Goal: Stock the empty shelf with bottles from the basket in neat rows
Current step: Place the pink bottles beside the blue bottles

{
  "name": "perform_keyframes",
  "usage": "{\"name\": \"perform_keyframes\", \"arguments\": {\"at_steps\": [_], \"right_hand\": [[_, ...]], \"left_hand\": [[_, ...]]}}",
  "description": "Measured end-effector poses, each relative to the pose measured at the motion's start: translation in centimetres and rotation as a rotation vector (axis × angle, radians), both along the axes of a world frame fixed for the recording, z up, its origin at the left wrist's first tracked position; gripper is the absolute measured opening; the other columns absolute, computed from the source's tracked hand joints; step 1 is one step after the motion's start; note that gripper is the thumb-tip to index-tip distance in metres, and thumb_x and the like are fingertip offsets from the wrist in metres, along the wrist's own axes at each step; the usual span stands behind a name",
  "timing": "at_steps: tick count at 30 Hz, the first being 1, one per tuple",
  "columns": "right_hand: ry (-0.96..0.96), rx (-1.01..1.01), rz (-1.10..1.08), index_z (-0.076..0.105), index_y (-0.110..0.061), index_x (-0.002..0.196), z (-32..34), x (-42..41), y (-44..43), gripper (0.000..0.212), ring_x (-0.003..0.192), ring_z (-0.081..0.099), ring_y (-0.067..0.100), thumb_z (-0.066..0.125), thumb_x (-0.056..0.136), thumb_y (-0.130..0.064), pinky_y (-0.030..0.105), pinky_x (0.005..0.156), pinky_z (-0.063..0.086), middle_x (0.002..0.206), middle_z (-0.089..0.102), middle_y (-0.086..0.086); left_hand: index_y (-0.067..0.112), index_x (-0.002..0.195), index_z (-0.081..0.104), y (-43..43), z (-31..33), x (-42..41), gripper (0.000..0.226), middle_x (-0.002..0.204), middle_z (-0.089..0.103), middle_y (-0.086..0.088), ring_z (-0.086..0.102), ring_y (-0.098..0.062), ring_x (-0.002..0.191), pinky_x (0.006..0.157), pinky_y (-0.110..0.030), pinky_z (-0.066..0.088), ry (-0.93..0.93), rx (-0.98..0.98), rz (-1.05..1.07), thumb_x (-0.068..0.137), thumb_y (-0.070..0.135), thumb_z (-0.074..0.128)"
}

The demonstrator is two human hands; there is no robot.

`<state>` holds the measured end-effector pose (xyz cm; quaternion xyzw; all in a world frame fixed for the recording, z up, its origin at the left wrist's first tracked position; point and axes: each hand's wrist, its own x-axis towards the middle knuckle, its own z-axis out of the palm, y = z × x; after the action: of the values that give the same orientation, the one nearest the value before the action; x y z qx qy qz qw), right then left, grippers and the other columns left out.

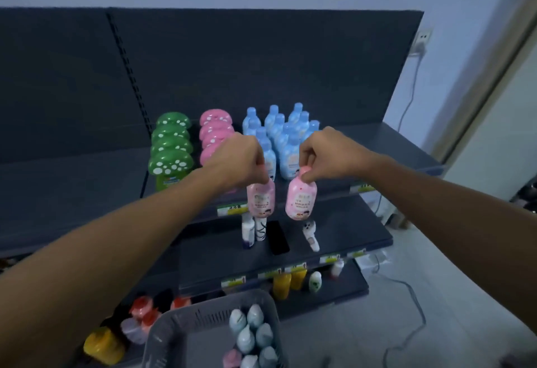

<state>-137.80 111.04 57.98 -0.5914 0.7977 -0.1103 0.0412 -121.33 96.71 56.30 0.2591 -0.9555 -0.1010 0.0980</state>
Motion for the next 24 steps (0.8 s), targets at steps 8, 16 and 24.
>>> {"name": "perform_keyframes", "arguments": {"at_steps": [8, 16, 24], "right_hand": [[0.024, 0.088, 0.079, 0.071, -0.028, 0.066, 3.1, -13.0, -0.7, 0.019, 0.066, 0.066, -0.001, 0.089, 0.060, -0.031, 0.033, 0.067, 0.060, 0.064, 0.069, -0.021], [0.022, 0.131, 0.194, 0.073, -0.028, 0.068, 4.0, -24.0, -2.9, 0.016, 0.067, 0.066, -0.007, 0.087, 0.062, -0.033, 0.034, 0.071, 0.061, 0.066, 0.071, -0.021], [-0.018, 0.093, 0.252, 0.072, -0.025, 0.069, 3.4, -29.3, -6.0, 0.014, 0.071, 0.069, 0.004, 0.085, 0.065, -0.029, 0.041, 0.073, 0.061, 0.069, 0.072, -0.016]], "left_hand": [[0.019, 0.080, 0.080, 1.4, 1.6, -10.3, 0.018, 0.077, 0.075, 0.000, 0.067, -0.014, 0.078, 0.070, -0.037, 0.061, 0.037, -0.030, 0.046, 0.069, 0.032, 0.074], [0.024, 0.080, 0.080, 3.0, 1.8, -18.9, 0.016, 0.072, 0.074, 0.008, 0.068, -0.009, 0.075, 0.073, -0.033, 0.059, 0.057, -0.003, 0.074, 0.070, 0.035, 0.076], [0.025, 0.079, 0.078, 3.2, 2.0, -25.1, 0.018, 0.071, 0.072, 0.013, 0.065, -0.003, 0.072, 0.068, -0.032, 0.060, 0.095, 0.051, 0.093, 0.068, 0.039, 0.079]]}}
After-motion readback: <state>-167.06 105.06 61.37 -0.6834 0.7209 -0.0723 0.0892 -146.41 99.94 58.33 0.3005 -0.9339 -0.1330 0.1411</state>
